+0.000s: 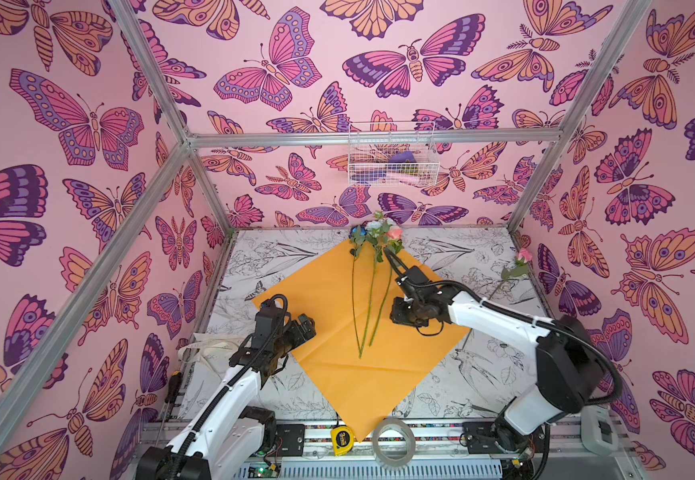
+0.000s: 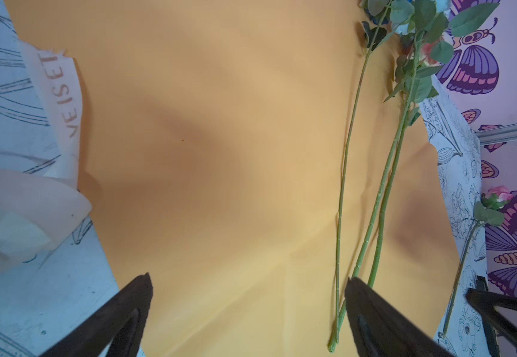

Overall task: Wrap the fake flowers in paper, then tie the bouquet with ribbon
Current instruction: 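Move the right gripper to the last rose stem near the pliers and grasp it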

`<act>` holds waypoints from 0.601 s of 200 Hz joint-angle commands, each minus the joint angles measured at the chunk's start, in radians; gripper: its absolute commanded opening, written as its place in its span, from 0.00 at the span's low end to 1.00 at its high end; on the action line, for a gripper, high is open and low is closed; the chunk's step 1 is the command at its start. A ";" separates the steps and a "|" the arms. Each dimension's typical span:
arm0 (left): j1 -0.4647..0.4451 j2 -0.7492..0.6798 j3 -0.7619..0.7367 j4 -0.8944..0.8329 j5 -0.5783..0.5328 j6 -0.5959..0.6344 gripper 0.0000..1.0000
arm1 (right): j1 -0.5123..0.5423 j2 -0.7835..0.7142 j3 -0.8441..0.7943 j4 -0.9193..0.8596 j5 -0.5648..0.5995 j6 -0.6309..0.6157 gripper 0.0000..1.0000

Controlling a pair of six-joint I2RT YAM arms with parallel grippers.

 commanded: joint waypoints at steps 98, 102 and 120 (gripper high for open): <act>0.010 -0.002 -0.013 0.008 0.025 -0.008 0.99 | -0.634 -0.061 -0.029 -0.118 0.224 -0.280 0.41; 0.011 0.000 -0.012 0.010 0.028 -0.010 0.99 | -0.642 -0.043 -0.019 -0.116 0.228 -0.285 0.40; 0.011 0.006 -0.009 0.009 0.033 -0.011 0.99 | -0.682 0.055 0.025 -0.116 0.201 -0.309 0.41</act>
